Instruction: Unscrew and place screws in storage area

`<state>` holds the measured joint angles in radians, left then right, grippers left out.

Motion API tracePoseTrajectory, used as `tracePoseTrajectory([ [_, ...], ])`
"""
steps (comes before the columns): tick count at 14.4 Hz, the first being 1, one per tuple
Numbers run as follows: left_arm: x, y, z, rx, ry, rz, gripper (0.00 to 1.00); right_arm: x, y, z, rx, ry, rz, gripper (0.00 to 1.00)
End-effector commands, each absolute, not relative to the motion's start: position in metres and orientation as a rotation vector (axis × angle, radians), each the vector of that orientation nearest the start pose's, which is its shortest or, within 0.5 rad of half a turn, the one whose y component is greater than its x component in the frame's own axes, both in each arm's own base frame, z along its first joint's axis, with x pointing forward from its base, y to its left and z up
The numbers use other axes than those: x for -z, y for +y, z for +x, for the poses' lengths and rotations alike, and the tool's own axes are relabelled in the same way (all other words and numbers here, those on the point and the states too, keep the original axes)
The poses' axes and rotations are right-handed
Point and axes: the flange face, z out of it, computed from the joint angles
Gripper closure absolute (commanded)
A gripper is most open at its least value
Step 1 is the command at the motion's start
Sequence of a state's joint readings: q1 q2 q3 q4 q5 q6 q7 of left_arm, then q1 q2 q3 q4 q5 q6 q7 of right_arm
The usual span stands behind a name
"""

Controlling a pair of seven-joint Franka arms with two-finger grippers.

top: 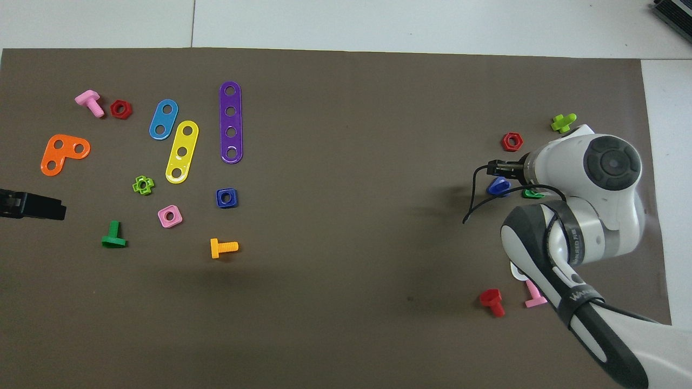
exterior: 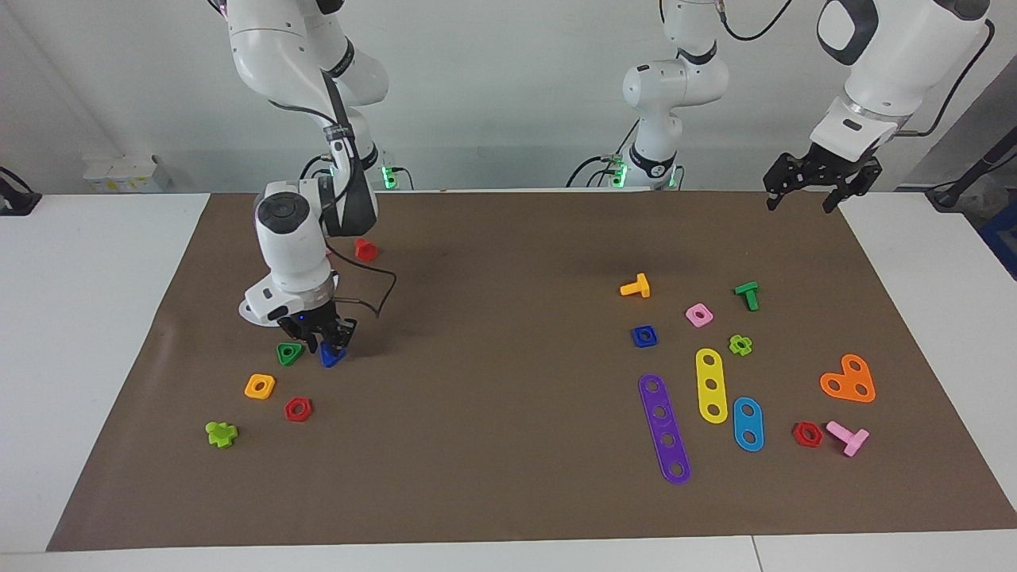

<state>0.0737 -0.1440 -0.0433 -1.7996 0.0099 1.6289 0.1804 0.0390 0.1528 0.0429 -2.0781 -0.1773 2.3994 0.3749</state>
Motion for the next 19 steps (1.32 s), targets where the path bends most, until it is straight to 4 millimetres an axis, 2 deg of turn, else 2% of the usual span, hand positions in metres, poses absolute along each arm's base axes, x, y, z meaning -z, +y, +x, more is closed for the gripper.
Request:
tracePoseTrajectory([
  [1, -0.604, 0.016, 0.506, -0.063, 0.214, -3.094, 0.0, -0.439, 0.041, 0.565, 0.32, 0.357, -3.157, 0.0],
  [4, -0.605, 0.015, 0.507, -0.058, 0.221, -3.082, 0.0, -0.512, 0.035, 0.536, 0.325, 0.416, -3.115, 0.0],
  [7, -0.605, 0.017, 0.508, -0.037, 0.224, -3.082, 0.0, -0.579, 0.02, 0.542, 0.26, 0.429, -3.122, 0.0],
  [9, -0.605, 0.02, 0.508, -0.034, 0.217, -3.082, 0.0, -0.608, 0.009, 0.549, 0.258, 0.434, -3.115, 0.0],
  [11, -0.605, 0.023, 0.508, -0.032, 0.21, -3.083, 0.0, -0.63, 0.003, 0.551, 0.244, 0.456, -3.093, 0.0],
  [14, -0.606, 0.017, 0.506, -0.041, 0.221, -3.082, 0.0, -0.655, -0.001, 0.563, 0.168, 0.444, -3.104, 0.0],
  [19, -0.605, 0.019, 0.507, -0.034, 0.207, -3.083, 0.0, -0.646, -0.003, 0.552, 0.051, 0.361, -3.122, 0.0],
])
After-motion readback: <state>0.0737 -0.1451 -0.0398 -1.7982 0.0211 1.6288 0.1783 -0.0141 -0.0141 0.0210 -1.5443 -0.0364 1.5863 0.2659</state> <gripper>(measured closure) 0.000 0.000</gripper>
